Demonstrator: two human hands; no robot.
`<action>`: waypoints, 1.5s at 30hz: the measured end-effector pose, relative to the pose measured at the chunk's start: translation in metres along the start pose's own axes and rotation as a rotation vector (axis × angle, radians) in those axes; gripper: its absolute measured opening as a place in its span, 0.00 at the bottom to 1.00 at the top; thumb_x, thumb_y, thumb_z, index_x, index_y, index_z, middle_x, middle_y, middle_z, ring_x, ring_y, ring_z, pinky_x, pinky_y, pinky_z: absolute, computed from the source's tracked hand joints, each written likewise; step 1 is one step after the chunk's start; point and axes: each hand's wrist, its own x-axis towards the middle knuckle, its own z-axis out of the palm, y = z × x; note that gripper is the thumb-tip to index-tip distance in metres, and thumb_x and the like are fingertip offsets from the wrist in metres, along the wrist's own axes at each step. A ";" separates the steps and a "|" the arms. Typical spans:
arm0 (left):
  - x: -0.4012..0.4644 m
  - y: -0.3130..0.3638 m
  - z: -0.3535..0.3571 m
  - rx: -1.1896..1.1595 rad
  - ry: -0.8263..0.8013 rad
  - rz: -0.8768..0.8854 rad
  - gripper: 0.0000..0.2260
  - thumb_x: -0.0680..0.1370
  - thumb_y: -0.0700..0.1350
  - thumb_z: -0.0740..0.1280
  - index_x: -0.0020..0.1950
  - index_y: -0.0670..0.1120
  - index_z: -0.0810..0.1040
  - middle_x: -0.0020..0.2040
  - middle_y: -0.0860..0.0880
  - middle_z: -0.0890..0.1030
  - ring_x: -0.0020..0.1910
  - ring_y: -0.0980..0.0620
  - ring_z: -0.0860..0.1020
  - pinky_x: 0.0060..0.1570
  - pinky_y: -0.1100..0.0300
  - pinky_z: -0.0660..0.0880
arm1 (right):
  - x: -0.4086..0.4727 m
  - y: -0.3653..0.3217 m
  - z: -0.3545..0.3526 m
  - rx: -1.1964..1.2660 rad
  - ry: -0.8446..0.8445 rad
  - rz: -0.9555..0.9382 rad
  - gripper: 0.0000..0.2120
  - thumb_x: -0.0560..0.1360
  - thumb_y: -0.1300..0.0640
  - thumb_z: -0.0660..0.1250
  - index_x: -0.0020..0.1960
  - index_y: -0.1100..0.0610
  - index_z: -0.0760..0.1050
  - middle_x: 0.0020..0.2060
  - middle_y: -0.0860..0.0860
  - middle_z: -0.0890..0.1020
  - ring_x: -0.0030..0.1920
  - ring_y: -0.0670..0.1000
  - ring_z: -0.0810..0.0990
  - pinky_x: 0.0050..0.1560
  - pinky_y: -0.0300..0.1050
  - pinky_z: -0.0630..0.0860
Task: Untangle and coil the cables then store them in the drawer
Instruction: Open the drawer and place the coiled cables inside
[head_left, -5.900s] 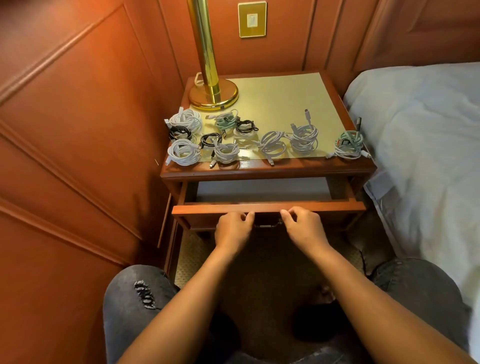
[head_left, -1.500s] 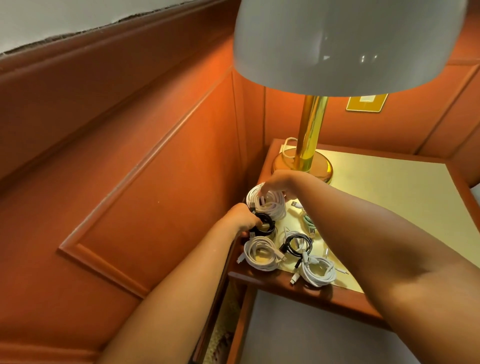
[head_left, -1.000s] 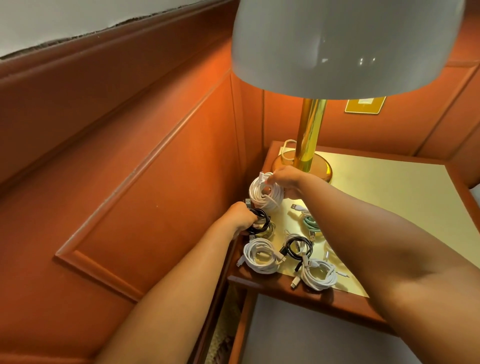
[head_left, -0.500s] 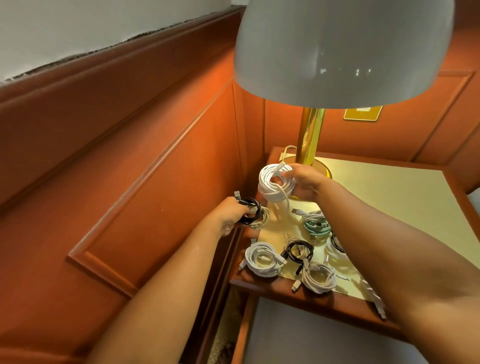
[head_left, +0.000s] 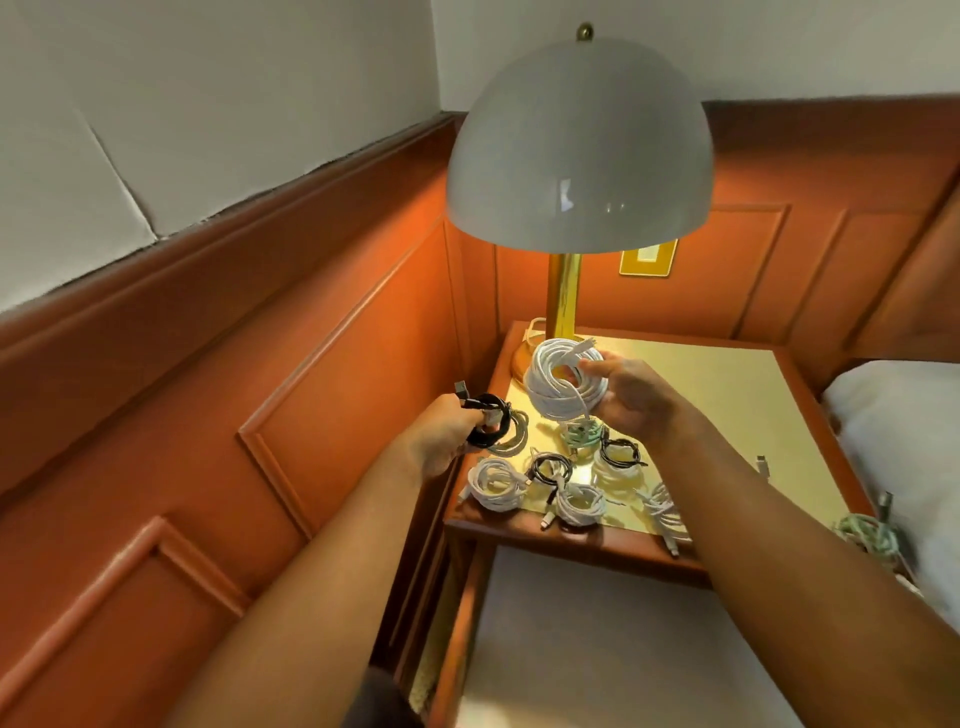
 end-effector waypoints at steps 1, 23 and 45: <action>-0.012 -0.002 0.004 0.007 -0.013 -0.003 0.07 0.79 0.37 0.65 0.57 0.38 0.74 0.49 0.42 0.78 0.47 0.50 0.77 0.38 0.62 0.72 | -0.014 0.004 0.000 0.006 -0.003 -0.004 0.11 0.80 0.67 0.57 0.59 0.62 0.74 0.56 0.61 0.75 0.56 0.58 0.73 0.68 0.56 0.68; -0.097 -0.174 0.076 0.447 -0.096 -0.310 0.08 0.78 0.35 0.62 0.56 0.36 0.75 0.48 0.40 0.79 0.45 0.46 0.78 0.39 0.58 0.77 | -0.148 0.196 -0.053 -0.015 0.186 0.167 0.12 0.80 0.70 0.55 0.59 0.65 0.74 0.46 0.59 0.78 0.42 0.54 0.76 0.52 0.50 0.75; -0.059 -0.233 0.101 1.046 -0.347 -0.395 0.15 0.80 0.39 0.60 0.64 0.34 0.74 0.64 0.38 0.77 0.62 0.40 0.75 0.57 0.55 0.72 | -0.135 0.282 -0.103 -0.312 0.098 0.444 0.12 0.78 0.72 0.60 0.59 0.64 0.74 0.54 0.62 0.80 0.52 0.58 0.81 0.55 0.50 0.79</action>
